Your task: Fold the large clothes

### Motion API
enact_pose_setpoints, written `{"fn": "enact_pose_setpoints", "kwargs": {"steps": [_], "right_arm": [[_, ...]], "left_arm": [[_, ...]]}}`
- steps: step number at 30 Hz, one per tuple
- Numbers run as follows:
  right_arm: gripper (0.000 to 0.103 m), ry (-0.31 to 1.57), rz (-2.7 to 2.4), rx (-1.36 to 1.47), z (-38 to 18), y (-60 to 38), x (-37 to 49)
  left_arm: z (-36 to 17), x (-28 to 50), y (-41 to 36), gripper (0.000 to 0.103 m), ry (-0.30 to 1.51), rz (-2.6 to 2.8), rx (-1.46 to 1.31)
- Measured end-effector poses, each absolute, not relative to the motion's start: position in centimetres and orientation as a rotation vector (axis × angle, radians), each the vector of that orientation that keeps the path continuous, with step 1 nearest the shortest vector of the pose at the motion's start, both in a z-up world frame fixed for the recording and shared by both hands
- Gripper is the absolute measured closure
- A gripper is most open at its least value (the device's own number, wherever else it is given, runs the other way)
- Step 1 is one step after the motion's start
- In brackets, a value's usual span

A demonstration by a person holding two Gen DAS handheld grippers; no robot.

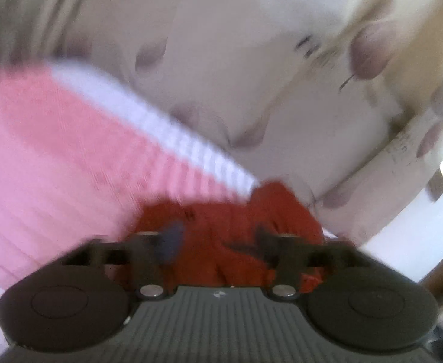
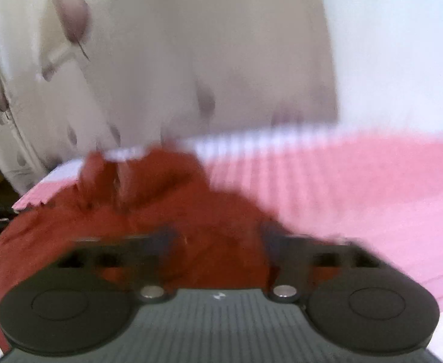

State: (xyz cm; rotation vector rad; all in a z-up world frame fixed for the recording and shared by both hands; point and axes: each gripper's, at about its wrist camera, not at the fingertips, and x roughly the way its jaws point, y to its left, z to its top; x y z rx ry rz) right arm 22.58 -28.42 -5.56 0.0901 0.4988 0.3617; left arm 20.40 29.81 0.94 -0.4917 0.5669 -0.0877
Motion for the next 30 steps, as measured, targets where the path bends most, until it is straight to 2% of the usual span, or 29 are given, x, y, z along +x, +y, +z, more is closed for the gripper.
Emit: {"fn": "enact_pose_setpoints", "kwargs": {"steps": [1,2,6,11,20,23,25,27,30], "right_arm": [[0.0,0.456,0.37,0.044,-4.7,-28.0,21.1],[0.0,0.42,0.378,-0.008,-4.1,-27.4,19.4],[0.0,0.374,0.378,-0.064,-4.4,-25.3,15.8],[0.0,0.362,0.37,-0.112,-6.2,-23.0,13.1],[0.0,0.408,0.443,-0.099,-6.9,-22.9,13.7],[0.0,0.426,0.449,-0.058,-7.9,-23.2,14.0],[0.0,0.441,0.444,-0.04,-8.6,-23.1,14.3],[0.0,0.444,0.455,-0.017,-9.1,-23.1,14.2],[0.0,0.436,0.45,-0.01,-9.1,-23.1,14.2]], "left_arm": [[1.9,19.7,30.1,0.003,0.547,-0.053,-0.432],[2.6,19.0,30.4,0.001,0.538,-0.014,-0.372],[1.6,18.2,31.8,0.001,0.648,-0.033,-0.283],[-2.2,18.6,33.8,0.001,0.833,-0.168,-0.402],[-4.6,21.2,34.6,0.005,0.86,-0.528,-0.486],[-5.5,21.3,33.5,0.019,0.897,-0.633,-0.539],[-6.2,21.5,34.1,0.045,0.904,-0.647,-0.559],[-7.1,21.2,35.4,0.056,0.885,-0.631,-0.63],[-7.4,20.1,35.5,0.059,0.852,-0.61,-0.687]]}}
